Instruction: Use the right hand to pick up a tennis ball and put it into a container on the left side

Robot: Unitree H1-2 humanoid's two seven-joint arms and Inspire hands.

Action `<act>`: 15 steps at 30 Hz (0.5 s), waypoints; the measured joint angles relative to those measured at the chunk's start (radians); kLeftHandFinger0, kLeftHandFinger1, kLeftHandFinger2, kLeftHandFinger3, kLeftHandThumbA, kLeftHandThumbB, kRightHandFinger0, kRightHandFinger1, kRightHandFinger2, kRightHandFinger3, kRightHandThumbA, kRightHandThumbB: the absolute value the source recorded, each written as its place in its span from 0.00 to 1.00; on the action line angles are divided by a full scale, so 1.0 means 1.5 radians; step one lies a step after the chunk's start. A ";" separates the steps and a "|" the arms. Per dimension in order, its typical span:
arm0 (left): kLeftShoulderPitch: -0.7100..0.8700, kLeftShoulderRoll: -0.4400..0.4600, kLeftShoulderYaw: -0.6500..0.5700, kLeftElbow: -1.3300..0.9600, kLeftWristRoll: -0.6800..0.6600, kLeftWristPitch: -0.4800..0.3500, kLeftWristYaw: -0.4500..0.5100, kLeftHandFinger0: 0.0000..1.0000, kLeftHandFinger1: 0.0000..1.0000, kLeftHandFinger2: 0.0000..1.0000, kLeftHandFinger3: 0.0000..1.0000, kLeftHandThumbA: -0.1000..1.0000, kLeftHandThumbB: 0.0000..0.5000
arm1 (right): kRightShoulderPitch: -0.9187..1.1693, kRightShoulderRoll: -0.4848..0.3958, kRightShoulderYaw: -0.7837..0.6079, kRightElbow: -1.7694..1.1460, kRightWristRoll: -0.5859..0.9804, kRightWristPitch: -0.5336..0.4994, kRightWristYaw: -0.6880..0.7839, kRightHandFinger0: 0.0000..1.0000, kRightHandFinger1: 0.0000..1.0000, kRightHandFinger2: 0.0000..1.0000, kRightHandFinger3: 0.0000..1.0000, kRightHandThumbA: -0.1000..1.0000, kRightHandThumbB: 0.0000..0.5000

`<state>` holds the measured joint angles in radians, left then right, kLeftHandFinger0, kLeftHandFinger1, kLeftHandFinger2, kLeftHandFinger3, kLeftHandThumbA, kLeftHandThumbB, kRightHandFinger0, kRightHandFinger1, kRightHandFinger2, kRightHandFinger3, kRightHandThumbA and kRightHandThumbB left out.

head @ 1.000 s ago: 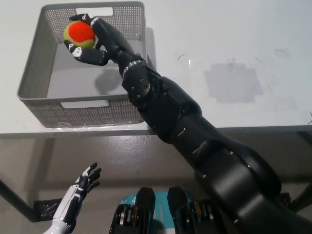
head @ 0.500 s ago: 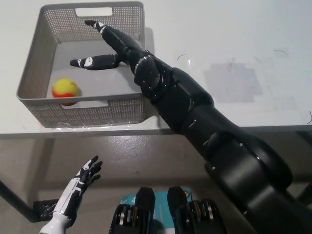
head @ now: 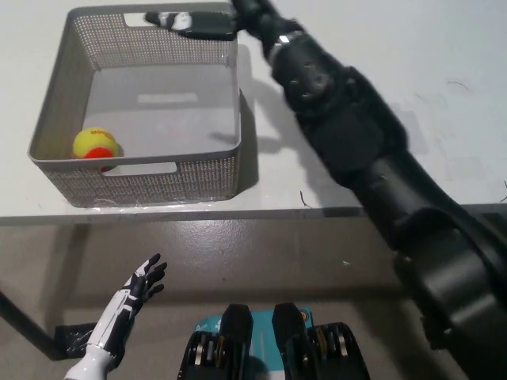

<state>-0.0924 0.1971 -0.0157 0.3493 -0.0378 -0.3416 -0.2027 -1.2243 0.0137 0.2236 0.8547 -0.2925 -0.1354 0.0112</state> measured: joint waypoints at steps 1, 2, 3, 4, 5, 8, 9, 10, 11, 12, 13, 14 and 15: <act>0.000 0.000 0.000 0.001 0.000 0.000 0.000 1.00 1.00 1.00 1.00 1.00 0.57 | 0.018 -0.008 -0.005 -0.027 0.001 0.004 0.001 1.00 1.00 1.00 1.00 1.00 0.81; 0.000 0.000 0.000 0.002 0.000 0.000 0.000 1.00 1.00 1.00 1.00 1.00 0.57 | 0.032 -0.013 -0.010 -0.047 0.002 0.006 0.002 1.00 1.00 1.00 1.00 1.00 0.79; 0.001 0.000 0.000 0.003 0.000 0.000 0.000 1.00 1.00 1.00 1.00 1.00 0.62 | 0.050 -0.020 -0.016 -0.068 0.004 0.009 0.002 1.00 1.00 1.00 1.00 1.00 0.80; 0.001 -0.001 0.000 0.005 0.000 0.000 0.000 1.00 1.00 1.00 1.00 1.00 0.62 | 0.070 -0.028 -0.022 -0.098 0.006 0.011 0.002 1.00 1.00 1.00 1.00 1.00 0.80; 0.001 -0.001 0.000 0.008 0.000 0.000 0.000 1.00 1.00 1.00 1.00 1.00 0.63 | 0.092 -0.035 -0.029 -0.125 0.008 0.014 0.003 1.00 1.00 1.00 1.00 1.00 0.82; 0.002 -0.001 0.000 0.013 0.000 0.000 0.000 1.00 1.00 1.00 1.00 1.00 0.61 | 0.144 -0.055 -0.045 -0.188 0.017 0.019 0.006 1.00 1.00 1.00 1.00 1.00 0.84; 0.002 -0.001 0.000 0.014 0.000 0.000 0.000 1.00 1.00 1.00 1.00 1.00 0.61 | 0.155 -0.058 -0.049 -0.201 0.019 0.020 0.006 1.00 1.00 1.00 1.00 1.00 0.84; 0.002 -0.001 0.000 0.017 0.000 0.000 0.000 1.00 1.00 1.00 1.00 1.00 0.58 | 0.188 -0.069 -0.061 -0.236 0.026 0.023 0.008 1.00 1.00 1.00 1.00 1.00 0.79; 0.002 -0.001 0.000 0.019 0.000 0.000 0.000 1.00 1.00 1.00 1.00 1.00 0.58 | 0.205 -0.075 -0.066 -0.254 0.029 0.025 0.009 1.00 1.00 1.00 1.00 1.00 0.79; 0.002 -0.002 0.001 0.020 -0.001 0.000 0.000 1.00 1.00 1.00 1.00 1.00 0.56 | 0.234 -0.084 -0.074 -0.284 0.032 0.026 0.010 1.00 1.00 1.00 1.00 1.00 0.77; 0.002 -0.002 0.001 0.022 -0.001 0.000 0.000 1.00 1.00 1.00 1.00 1.00 0.58 | 0.255 -0.090 -0.080 -0.307 0.035 0.028 0.011 1.00 1.00 1.00 1.00 1.00 0.78; 0.002 -0.002 0.001 0.022 -0.001 0.000 0.000 1.00 1.00 1.00 1.00 1.00 0.60 | 0.267 -0.093 -0.083 -0.319 0.037 0.029 0.011 1.00 1.00 1.00 1.00 1.00 0.77; 0.003 -0.003 0.001 0.023 -0.001 0.000 0.000 1.00 1.00 1.00 1.00 1.00 0.62 | 0.299 -0.101 -0.092 -0.353 0.042 0.030 0.012 1.00 1.00 1.00 1.00 1.00 0.76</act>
<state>-0.0885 0.1928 -0.0148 0.3837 -0.0386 -0.3412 -0.2026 -0.7764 -0.1372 0.0859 0.3257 -0.2292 -0.0899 0.0289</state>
